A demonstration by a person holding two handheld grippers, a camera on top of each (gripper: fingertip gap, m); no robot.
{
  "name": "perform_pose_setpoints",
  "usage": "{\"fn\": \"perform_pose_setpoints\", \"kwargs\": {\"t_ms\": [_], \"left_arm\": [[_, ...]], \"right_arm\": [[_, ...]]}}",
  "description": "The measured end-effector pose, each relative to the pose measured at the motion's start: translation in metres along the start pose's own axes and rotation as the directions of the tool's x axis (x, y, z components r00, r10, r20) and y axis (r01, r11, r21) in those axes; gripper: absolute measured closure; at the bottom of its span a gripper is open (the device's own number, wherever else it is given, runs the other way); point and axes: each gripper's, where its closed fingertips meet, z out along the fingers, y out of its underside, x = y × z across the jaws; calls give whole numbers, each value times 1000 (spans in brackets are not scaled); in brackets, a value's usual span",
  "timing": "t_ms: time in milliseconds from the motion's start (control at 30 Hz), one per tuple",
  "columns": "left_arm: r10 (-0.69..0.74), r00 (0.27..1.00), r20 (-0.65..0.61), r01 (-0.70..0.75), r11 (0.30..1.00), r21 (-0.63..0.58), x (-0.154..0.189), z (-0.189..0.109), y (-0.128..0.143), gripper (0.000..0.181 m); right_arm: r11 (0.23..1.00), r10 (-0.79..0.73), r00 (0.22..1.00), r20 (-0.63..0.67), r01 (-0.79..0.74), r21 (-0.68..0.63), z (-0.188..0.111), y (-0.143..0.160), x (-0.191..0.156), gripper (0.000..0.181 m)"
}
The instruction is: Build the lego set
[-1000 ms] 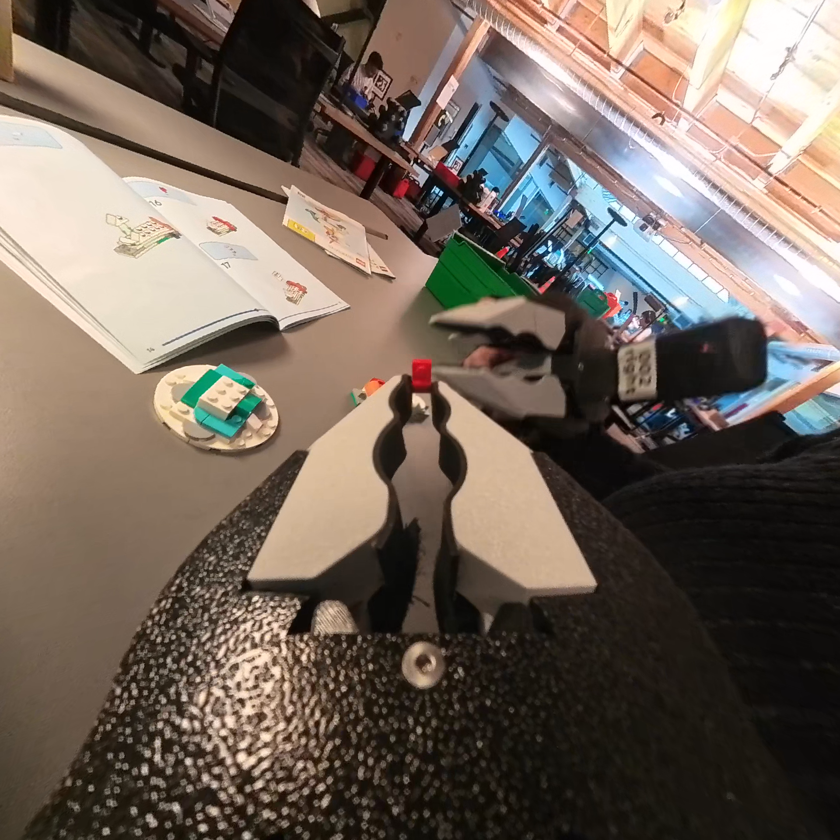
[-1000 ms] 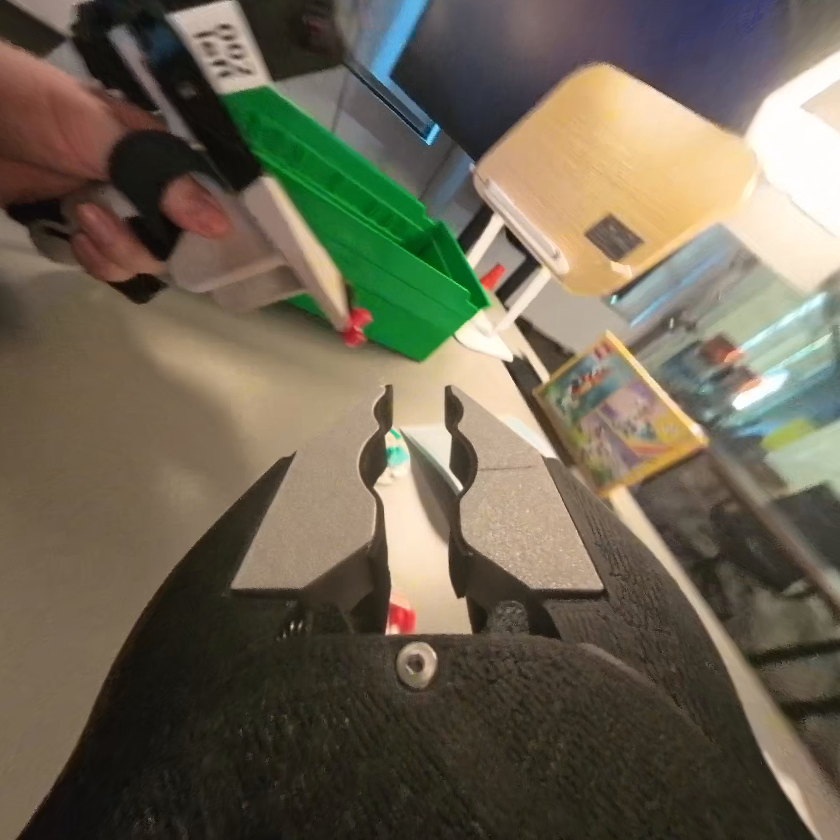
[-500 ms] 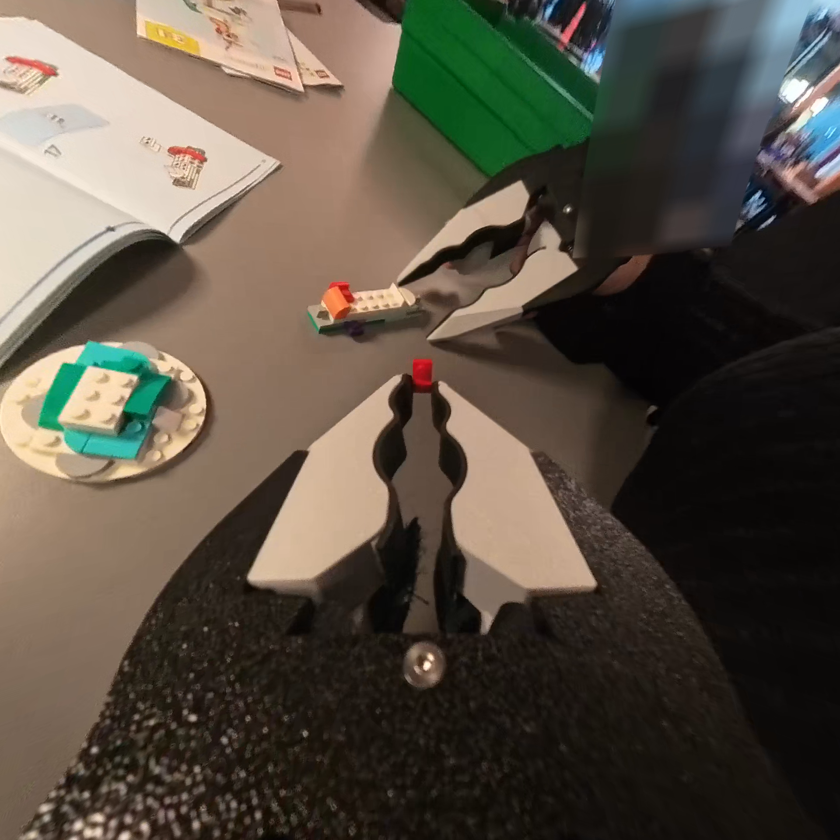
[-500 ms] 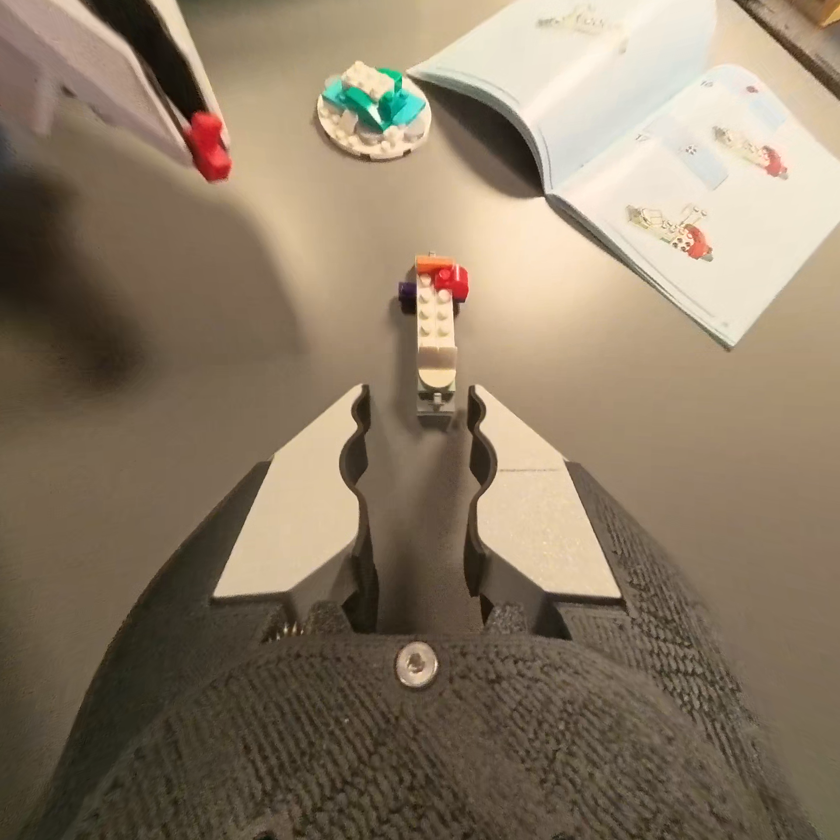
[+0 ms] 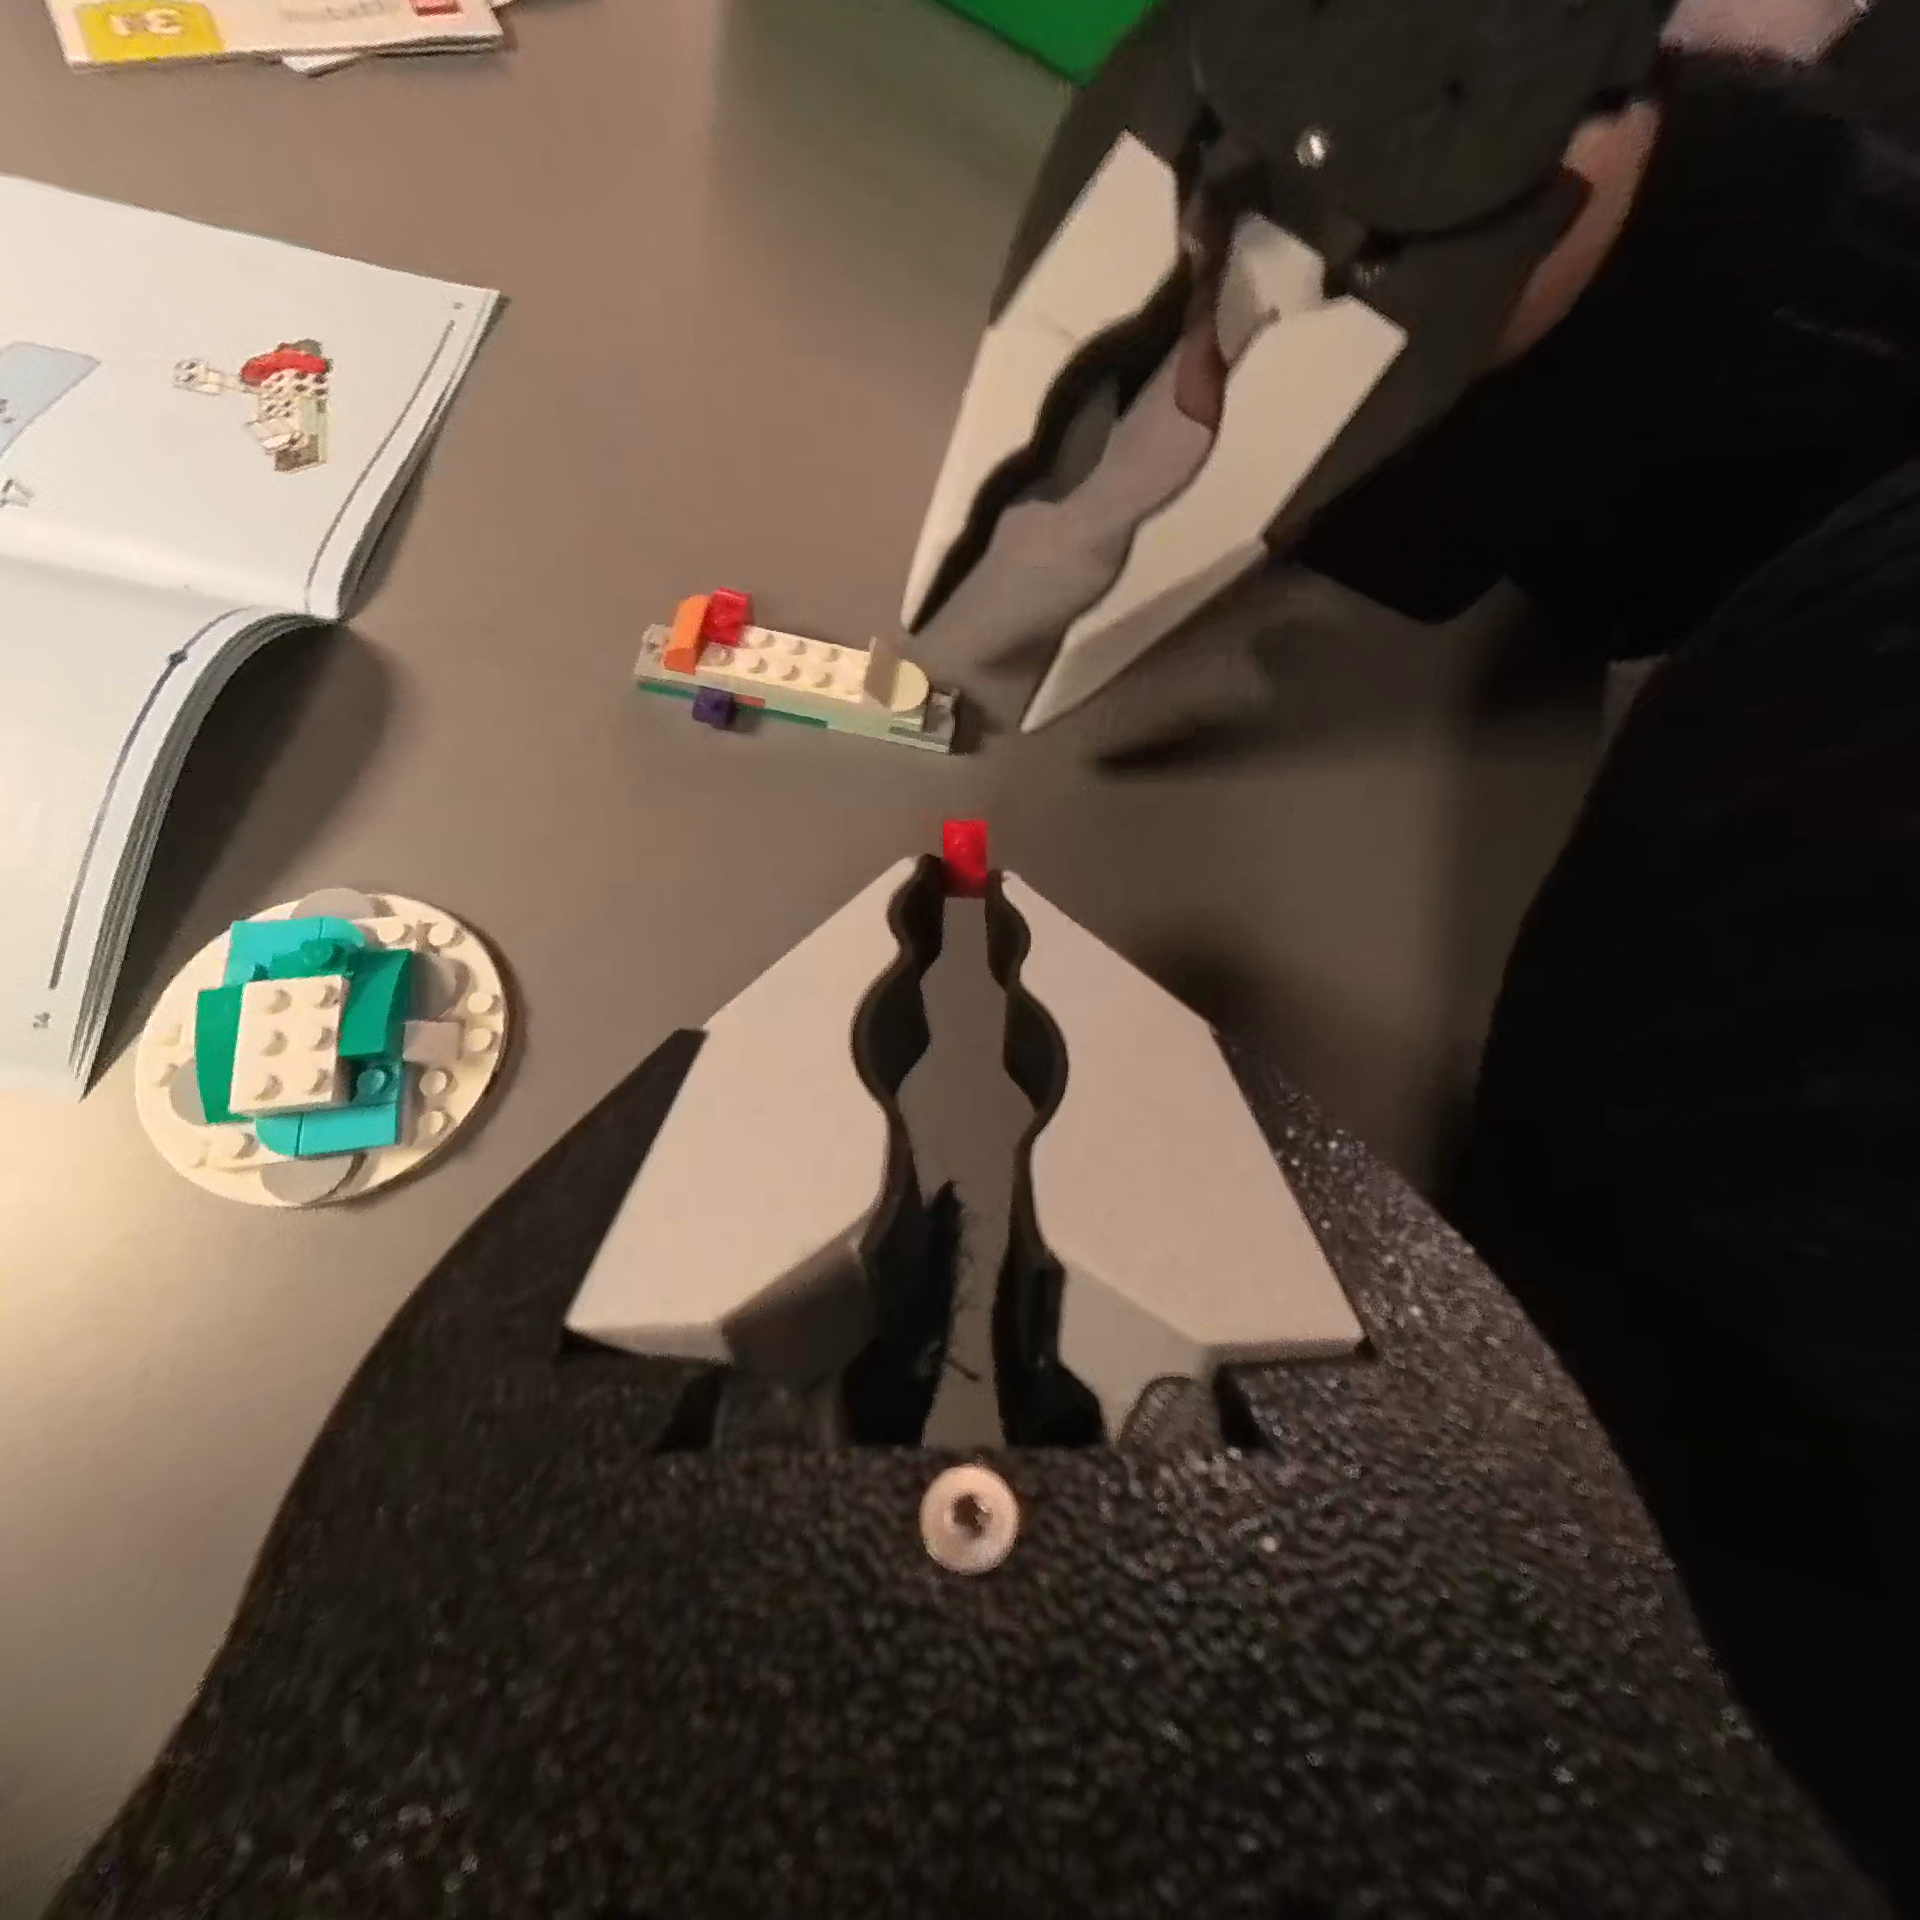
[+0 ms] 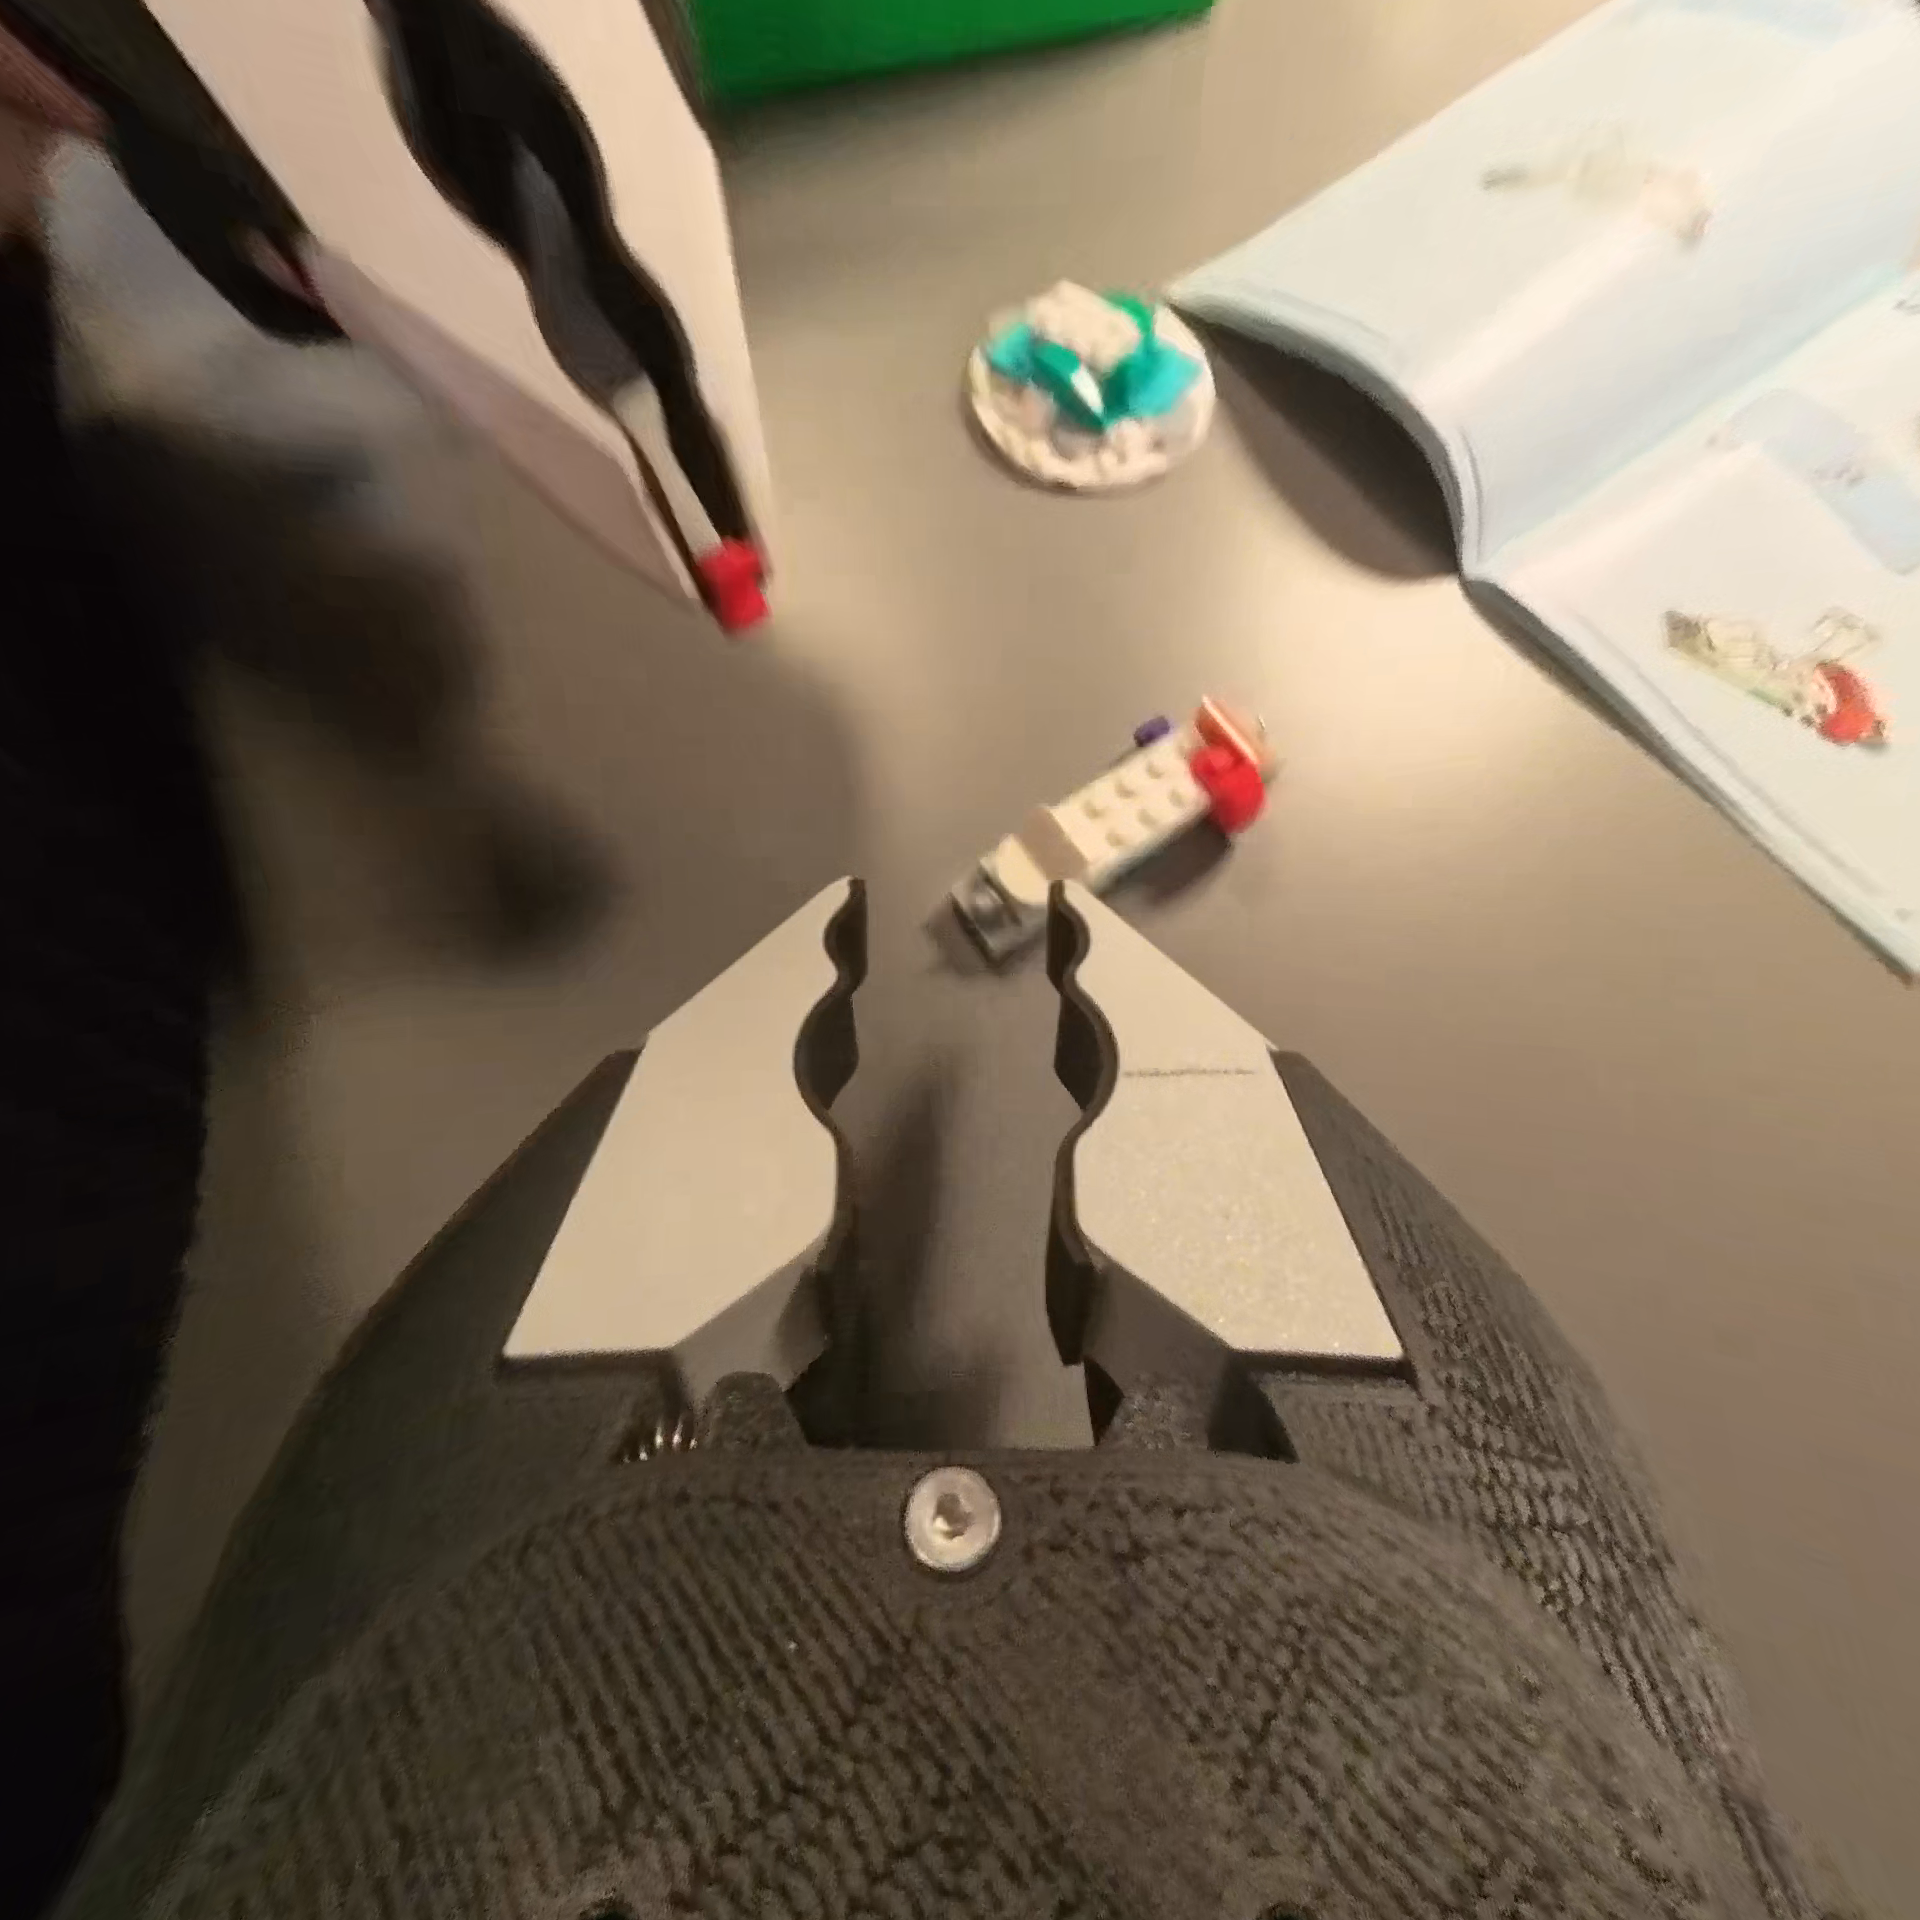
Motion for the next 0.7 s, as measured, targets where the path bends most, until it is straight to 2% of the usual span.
{"fn": "perform_pose_setpoints", "kwargs": {"t_ms": [133,200,300,433,533,700], "left_arm": [[98,989,-107,-99,995,1,24,0,-6,175],[108,981,-159,-106,994,19,34,1,-10,175],[103,974,-200,-97,995,36,42,1,-14,175],[91,978,-190,-86,996,35,40,-1,-13,175],[79,979,-190,-72,997,41,39,-3,-13,175],[80,978,-195,-72,996,44,40,-3,-13,175]], "right_arm": [[988,-45,975,216,11,157,-11,-43,-42,156],[979,-73,956,283,14,202,-14,-54,-56,159],[979,-79,946,315,14,203,-11,-55,-61,163],[980,-84,942,324,19,199,-9,-51,-63,164],[977,-80,940,331,8,211,-9,-51,-64,174],[972,-88,940,330,8,236,-10,-52,-64,175]]}}
